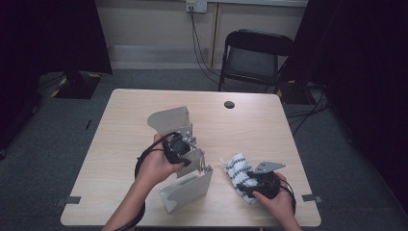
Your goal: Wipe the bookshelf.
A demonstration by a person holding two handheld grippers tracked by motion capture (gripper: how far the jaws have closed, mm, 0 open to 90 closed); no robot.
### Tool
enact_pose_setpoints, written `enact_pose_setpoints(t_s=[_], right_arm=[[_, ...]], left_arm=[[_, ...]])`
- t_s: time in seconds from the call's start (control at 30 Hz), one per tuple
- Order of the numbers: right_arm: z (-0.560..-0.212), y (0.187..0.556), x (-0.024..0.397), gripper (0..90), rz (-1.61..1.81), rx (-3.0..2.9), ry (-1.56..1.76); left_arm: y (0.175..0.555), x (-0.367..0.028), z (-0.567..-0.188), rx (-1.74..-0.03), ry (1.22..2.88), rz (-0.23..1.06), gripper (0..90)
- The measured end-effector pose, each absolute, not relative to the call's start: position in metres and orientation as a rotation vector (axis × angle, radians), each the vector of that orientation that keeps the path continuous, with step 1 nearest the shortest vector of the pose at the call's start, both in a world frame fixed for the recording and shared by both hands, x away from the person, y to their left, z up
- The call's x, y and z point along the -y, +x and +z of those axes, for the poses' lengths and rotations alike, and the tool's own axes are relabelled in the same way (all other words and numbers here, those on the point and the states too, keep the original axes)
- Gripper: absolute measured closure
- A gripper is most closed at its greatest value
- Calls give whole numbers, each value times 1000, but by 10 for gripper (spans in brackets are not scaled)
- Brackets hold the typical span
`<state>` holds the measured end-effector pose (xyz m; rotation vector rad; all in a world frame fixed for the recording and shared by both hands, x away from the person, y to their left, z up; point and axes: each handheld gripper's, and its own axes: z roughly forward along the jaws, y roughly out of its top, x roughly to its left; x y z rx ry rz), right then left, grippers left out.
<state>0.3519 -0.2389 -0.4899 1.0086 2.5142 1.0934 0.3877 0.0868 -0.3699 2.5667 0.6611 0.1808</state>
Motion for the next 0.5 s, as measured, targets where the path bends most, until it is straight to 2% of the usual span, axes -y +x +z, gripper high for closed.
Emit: enact_pose_setpoints(t_s=[0.17, 0.5], right_arm=[[-490, 352, 239, 327, 1093, -2515, 1006], [-490, 352, 239, 327, 1092, -2515, 1005]], left_arm=[[389, -88, -359, -720, 2537, 147, 900], [393, -87, -350, -763, 2524, 176, 900]])
